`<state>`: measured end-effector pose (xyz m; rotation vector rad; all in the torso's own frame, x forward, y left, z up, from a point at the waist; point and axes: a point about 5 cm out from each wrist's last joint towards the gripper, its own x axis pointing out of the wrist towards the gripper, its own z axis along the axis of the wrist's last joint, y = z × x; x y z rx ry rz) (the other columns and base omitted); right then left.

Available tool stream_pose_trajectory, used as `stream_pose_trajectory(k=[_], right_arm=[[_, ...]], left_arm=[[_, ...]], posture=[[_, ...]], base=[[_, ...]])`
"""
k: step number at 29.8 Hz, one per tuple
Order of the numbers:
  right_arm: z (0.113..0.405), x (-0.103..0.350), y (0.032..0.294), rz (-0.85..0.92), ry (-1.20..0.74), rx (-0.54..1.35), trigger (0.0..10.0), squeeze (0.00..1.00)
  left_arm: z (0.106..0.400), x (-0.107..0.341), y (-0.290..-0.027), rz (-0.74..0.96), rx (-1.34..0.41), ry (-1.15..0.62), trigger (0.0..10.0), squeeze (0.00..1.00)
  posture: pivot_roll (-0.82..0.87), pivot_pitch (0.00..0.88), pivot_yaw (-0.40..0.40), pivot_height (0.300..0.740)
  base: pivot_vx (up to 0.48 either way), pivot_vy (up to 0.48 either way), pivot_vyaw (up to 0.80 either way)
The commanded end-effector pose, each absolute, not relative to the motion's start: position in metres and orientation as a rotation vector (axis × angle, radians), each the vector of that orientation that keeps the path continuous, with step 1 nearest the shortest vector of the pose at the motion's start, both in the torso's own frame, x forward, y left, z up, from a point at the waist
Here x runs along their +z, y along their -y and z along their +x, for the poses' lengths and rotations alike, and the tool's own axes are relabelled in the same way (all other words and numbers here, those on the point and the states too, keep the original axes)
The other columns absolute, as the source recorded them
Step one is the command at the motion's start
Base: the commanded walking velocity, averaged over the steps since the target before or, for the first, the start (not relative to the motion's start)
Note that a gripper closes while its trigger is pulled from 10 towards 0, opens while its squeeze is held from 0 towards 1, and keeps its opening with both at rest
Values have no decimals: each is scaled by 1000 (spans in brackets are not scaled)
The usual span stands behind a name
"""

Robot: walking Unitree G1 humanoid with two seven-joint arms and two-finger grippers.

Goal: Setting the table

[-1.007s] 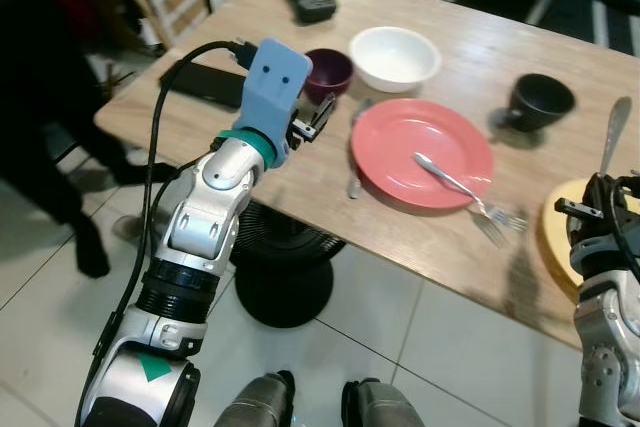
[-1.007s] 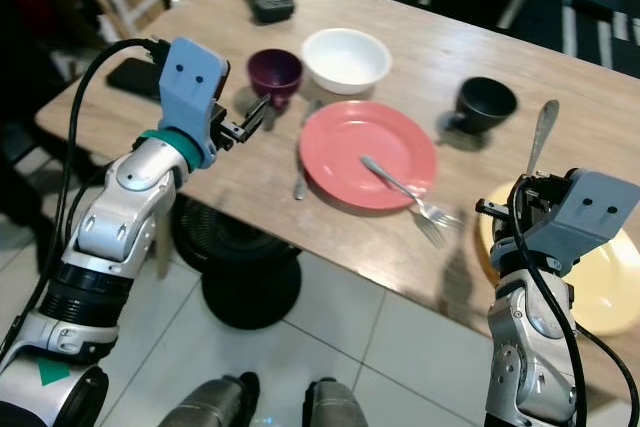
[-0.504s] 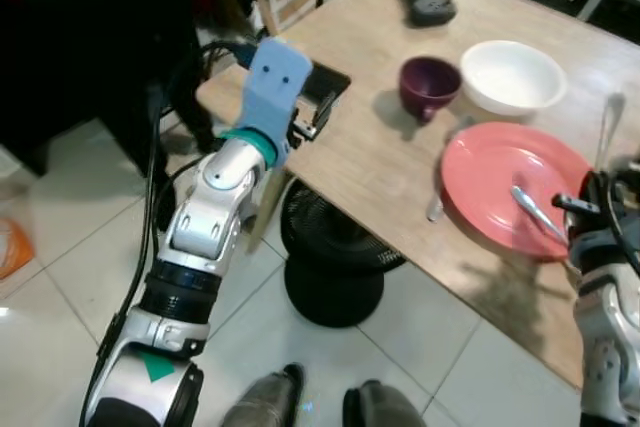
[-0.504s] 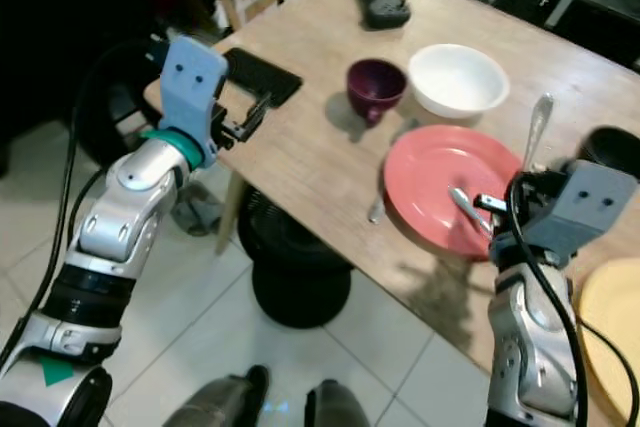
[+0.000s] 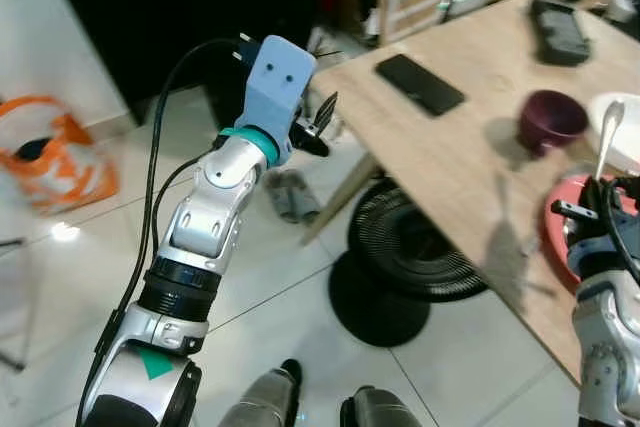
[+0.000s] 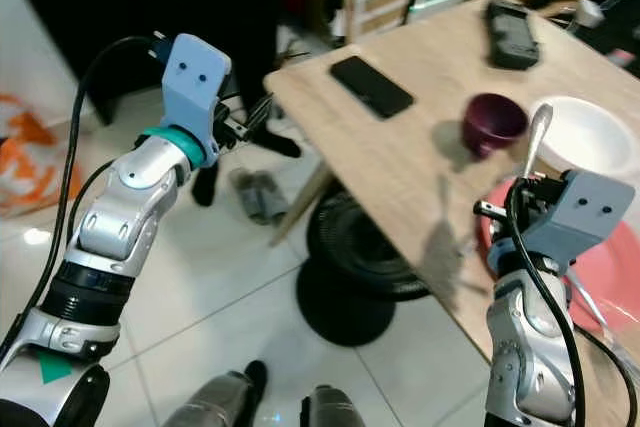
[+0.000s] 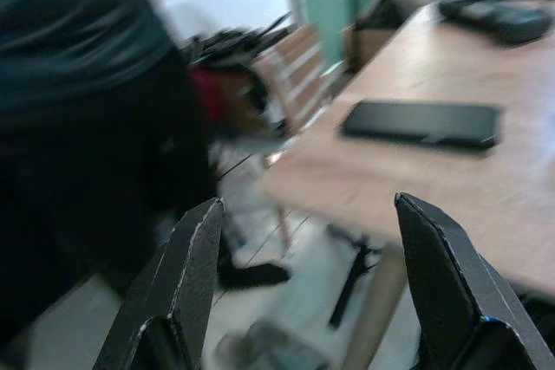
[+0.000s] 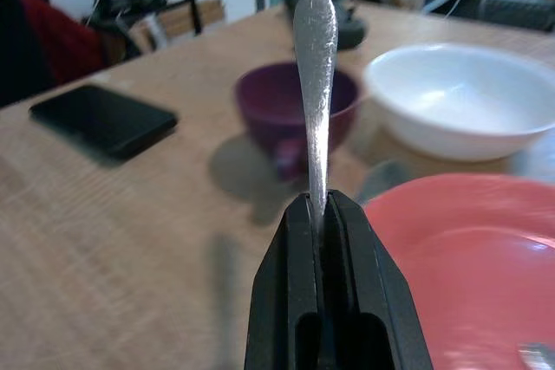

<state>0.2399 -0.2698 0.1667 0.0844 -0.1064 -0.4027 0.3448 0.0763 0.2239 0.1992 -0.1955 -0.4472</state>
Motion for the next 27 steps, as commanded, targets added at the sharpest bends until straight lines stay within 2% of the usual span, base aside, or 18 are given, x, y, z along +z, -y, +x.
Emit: stream_pose_trajectory(k=[1,27], right_arm=[[237,165,272,92,100,-412,10000,0],[238,162,269,90,91,-399,10000,0]], left_arm=[[344,221,-74,204,-458,184,10000,0],[345,221,-71,206,-468,185,10000,0]], posture=[[-27,48,24,740],[-26,48,27,740]], base=[[0,0,800],[0,0,800]])
